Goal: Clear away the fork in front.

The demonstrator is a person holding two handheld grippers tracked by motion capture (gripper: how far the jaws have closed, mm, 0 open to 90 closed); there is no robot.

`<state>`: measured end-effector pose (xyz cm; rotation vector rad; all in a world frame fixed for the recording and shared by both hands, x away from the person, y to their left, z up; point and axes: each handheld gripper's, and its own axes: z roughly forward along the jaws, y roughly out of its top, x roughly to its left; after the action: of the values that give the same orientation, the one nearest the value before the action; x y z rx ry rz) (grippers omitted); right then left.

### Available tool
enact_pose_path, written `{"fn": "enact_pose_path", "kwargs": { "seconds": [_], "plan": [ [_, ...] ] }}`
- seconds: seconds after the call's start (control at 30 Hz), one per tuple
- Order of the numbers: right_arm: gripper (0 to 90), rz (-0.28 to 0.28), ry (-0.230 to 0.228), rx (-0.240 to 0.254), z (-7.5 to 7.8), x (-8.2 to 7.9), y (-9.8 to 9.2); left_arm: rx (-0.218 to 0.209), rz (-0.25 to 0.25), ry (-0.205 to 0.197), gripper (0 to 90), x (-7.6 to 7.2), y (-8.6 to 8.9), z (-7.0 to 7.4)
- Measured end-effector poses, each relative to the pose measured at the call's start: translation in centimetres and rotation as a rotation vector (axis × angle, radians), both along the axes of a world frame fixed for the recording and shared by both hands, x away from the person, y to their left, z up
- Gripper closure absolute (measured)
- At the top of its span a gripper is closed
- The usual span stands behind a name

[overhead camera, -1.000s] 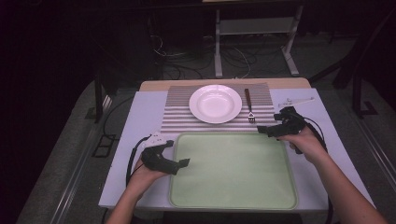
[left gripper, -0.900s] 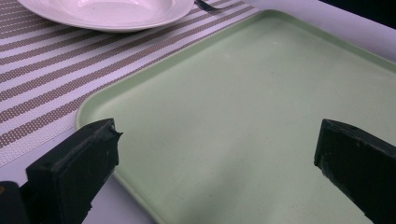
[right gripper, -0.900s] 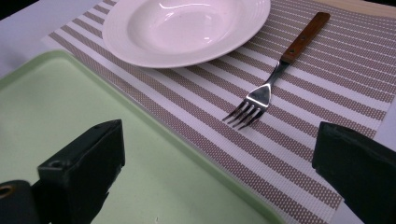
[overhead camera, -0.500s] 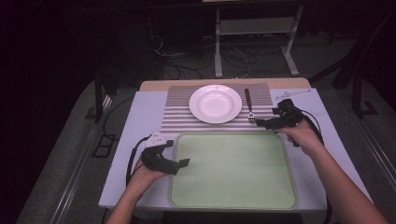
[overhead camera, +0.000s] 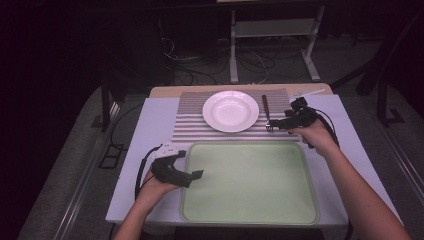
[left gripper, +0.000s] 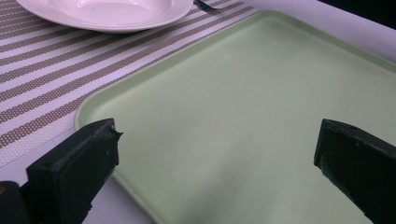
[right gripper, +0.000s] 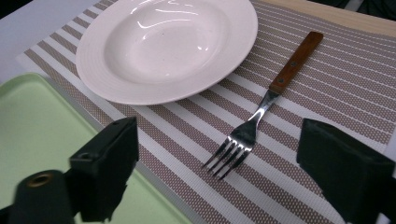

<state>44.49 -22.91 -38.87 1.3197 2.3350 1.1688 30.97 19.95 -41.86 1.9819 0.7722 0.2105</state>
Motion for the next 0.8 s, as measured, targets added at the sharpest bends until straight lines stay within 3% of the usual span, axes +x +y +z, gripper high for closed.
{"fn": "enact_pose_path", "kwargs": {
  "seconds": [0.4,0.6,0.8],
  "plan": [
    [23.9,-0.046,0.06,-0.046,-0.5,2.7,0.8,-0.017,0.001,-0.001,0.0,0.0,0.0,0.1],
    [38.6,-0.093,0.106,-0.086,-0.7,4.9,0.9,-0.016,0.004,-0.001,0.0,0.0,0.1,0.1],
    [45.7,-0.107,0.163,-0.109,-1.0,6.7,1.5,-0.019,0.003,-0.003,0.0,-0.1,0.1,0.2]
  ]
}}
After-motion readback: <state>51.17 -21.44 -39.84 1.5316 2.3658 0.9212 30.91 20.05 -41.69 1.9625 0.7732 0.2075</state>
